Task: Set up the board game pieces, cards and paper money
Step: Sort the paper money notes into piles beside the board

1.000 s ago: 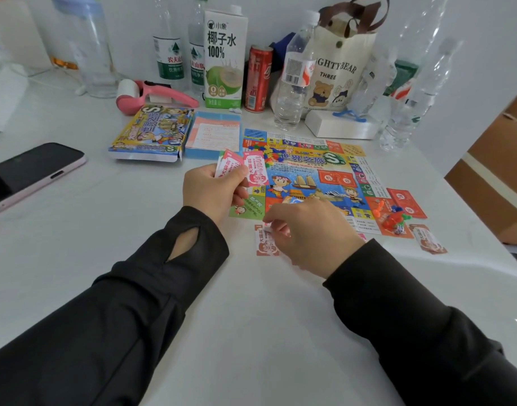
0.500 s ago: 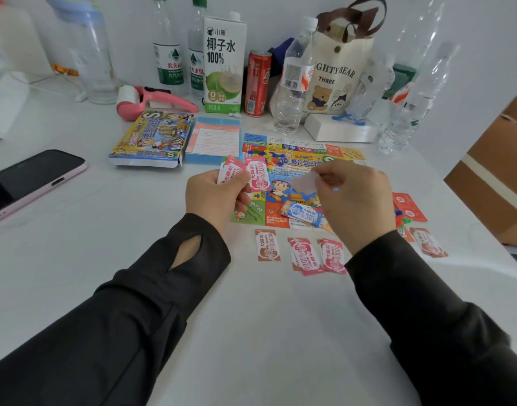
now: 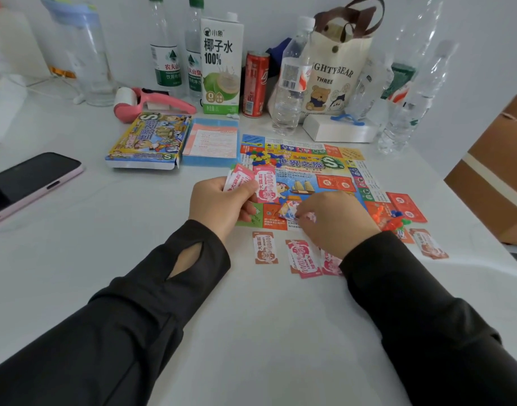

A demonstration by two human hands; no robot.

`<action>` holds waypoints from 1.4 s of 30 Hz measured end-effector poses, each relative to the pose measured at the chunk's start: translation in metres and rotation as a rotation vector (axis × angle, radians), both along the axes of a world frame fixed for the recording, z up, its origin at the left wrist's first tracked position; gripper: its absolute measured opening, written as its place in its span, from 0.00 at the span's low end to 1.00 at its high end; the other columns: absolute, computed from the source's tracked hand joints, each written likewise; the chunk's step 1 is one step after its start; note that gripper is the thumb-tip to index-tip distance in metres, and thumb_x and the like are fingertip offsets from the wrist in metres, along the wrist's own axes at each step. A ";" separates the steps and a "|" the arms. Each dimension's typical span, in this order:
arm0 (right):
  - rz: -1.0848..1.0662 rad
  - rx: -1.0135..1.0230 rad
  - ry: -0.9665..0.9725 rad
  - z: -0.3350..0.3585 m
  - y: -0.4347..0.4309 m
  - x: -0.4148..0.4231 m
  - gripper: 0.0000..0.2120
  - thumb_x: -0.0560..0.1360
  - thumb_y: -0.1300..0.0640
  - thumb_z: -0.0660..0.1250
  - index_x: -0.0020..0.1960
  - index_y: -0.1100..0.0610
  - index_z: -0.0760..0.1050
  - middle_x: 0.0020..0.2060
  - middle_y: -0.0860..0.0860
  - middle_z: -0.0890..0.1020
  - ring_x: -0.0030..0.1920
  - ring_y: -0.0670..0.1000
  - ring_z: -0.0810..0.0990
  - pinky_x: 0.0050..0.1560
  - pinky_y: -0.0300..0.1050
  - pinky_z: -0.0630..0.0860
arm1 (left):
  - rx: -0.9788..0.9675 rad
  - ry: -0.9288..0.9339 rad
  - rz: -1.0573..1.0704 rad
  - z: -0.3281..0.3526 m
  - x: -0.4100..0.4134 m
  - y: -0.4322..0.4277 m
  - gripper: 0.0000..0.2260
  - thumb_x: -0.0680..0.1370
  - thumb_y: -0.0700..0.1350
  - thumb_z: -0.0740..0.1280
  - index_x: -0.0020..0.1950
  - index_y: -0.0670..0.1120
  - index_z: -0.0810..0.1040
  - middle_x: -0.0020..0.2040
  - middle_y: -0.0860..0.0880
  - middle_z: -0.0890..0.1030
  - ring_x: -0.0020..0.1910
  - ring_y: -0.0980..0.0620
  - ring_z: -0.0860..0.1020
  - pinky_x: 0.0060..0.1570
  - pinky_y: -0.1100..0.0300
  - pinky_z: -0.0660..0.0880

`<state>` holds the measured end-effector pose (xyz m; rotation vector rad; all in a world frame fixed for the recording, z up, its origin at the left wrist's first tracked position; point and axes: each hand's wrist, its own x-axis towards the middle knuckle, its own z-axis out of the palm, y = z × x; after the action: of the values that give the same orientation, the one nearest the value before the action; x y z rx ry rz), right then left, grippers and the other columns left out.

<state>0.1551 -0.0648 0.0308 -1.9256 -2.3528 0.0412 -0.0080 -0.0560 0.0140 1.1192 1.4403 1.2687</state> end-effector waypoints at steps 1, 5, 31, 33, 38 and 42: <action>0.007 -0.005 0.044 -0.002 0.000 0.002 0.12 0.78 0.54 0.58 0.55 0.52 0.79 0.56 0.49 0.80 0.55 0.51 0.76 0.58 0.46 0.73 | 0.002 -0.001 -0.014 0.000 0.001 -0.001 0.09 0.75 0.48 0.68 0.36 0.46 0.77 0.24 0.54 0.78 0.21 0.59 0.74 0.26 0.68 0.74; -0.010 0.174 0.388 -0.003 -0.005 0.004 0.10 0.77 0.54 0.62 0.52 0.55 0.80 0.51 0.48 0.80 0.51 0.46 0.75 0.51 0.35 0.69 | -0.002 0.024 -0.082 0.003 0.004 -0.004 0.08 0.75 0.48 0.68 0.37 0.47 0.77 0.29 0.51 0.80 0.22 0.58 0.76 0.28 0.67 0.76; -0.157 -0.571 1.546 0.008 -0.011 0.012 0.07 0.61 0.57 0.68 0.34 0.61 0.80 0.29 0.53 0.80 0.28 0.47 0.75 0.33 0.39 0.76 | -0.178 -0.461 -0.395 0.012 0.015 -0.028 0.11 0.62 0.46 0.68 0.41 0.42 0.79 0.29 0.46 0.79 0.20 0.57 0.71 0.19 0.70 0.69; -0.143 -0.597 1.572 0.008 -0.011 0.011 0.06 0.62 0.57 0.68 0.33 0.60 0.81 0.28 0.53 0.80 0.28 0.47 0.76 0.33 0.38 0.77 | -0.183 -0.479 -0.410 0.012 0.015 -0.028 0.12 0.62 0.46 0.67 0.41 0.42 0.79 0.28 0.47 0.79 0.19 0.58 0.71 0.18 0.70 0.69; -0.101 -0.661 1.628 0.006 -0.010 0.013 0.10 0.61 0.55 0.70 0.37 0.62 0.81 0.31 0.54 0.81 0.28 0.47 0.76 0.33 0.38 0.78 | -0.195 -0.527 -0.421 0.012 0.014 -0.028 0.11 0.63 0.45 0.68 0.41 0.41 0.79 0.29 0.46 0.78 0.19 0.58 0.71 0.18 0.70 0.68; -0.110 -0.636 1.612 0.008 -0.010 0.013 0.15 0.62 0.56 0.70 0.44 0.65 0.78 0.29 0.54 0.80 0.28 0.47 0.76 0.32 0.38 0.77 | -0.096 -0.306 -0.347 0.011 0.016 -0.026 0.05 0.71 0.43 0.69 0.38 0.42 0.79 0.29 0.44 0.78 0.20 0.56 0.71 0.19 0.68 0.68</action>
<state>0.1680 -0.0750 0.0390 -1.1375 -1.0836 1.6926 0.0081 -0.0819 0.0246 1.0079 1.0180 1.0581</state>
